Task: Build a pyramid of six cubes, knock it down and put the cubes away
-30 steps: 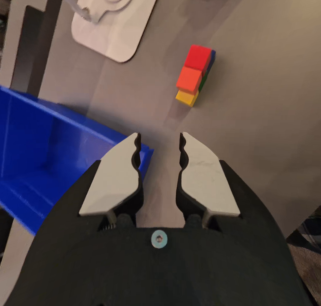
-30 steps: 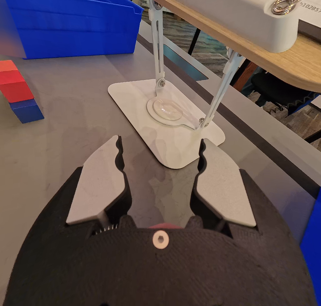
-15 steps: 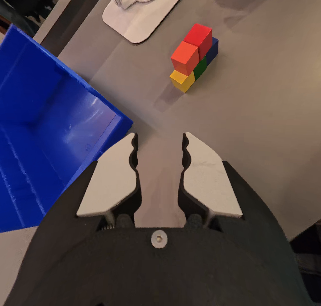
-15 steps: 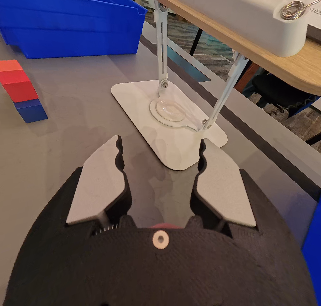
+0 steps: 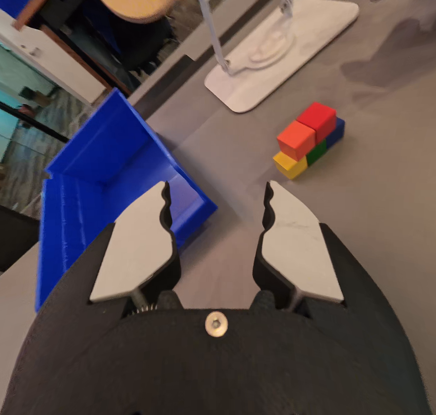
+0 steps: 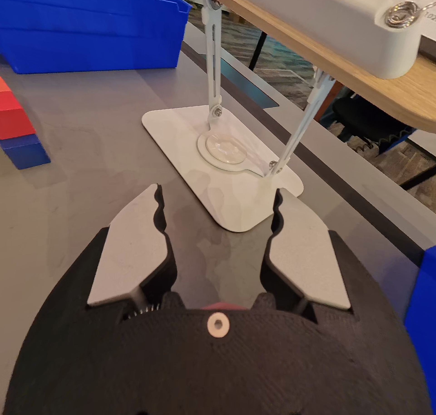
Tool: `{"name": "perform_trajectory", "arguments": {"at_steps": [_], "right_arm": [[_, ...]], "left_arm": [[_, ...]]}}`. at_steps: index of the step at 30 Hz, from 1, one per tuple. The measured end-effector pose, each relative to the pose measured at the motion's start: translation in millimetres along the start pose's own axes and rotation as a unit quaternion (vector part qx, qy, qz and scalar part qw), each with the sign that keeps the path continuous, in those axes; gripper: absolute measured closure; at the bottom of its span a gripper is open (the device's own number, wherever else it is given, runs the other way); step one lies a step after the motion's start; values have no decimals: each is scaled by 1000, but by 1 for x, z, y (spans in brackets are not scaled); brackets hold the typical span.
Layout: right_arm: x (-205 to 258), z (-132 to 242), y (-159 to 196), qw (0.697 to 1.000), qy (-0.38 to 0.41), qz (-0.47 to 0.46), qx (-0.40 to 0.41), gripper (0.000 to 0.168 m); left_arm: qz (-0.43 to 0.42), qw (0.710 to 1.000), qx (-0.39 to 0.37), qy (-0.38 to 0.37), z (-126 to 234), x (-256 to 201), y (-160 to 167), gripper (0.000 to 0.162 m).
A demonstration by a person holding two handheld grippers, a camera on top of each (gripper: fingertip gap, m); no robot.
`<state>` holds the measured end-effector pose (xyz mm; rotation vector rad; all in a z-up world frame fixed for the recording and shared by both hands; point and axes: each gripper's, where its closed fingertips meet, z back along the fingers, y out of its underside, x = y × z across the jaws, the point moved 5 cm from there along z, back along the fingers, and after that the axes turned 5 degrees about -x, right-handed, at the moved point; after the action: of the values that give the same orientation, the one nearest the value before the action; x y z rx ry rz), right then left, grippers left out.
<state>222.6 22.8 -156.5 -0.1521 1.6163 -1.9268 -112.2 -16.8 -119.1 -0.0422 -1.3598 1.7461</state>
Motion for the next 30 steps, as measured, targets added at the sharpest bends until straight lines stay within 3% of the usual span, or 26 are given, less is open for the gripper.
{"name": "perform_trajectory", "arguments": {"at_steps": [6,11,23,26,30], "right_arm": [[-23,8,0,993,110,29,18,67],[-41,20,-1,981,188,42,24,59],[-32,35,-1,980,194,23,25,58],[-27,39,0,981,189,26,28,61],[-25,42,-3,982,186,22,22,61]], "left_arm": [[-2,995,-25,-97,-27,31,-9,76],[41,993,-25,-111,-52,45,1,65],[43,994,-27,-100,-47,58,16,81],[29,993,-36,-108,-35,57,22,95],[34,990,-42,-130,-9,65,33,96]]}}
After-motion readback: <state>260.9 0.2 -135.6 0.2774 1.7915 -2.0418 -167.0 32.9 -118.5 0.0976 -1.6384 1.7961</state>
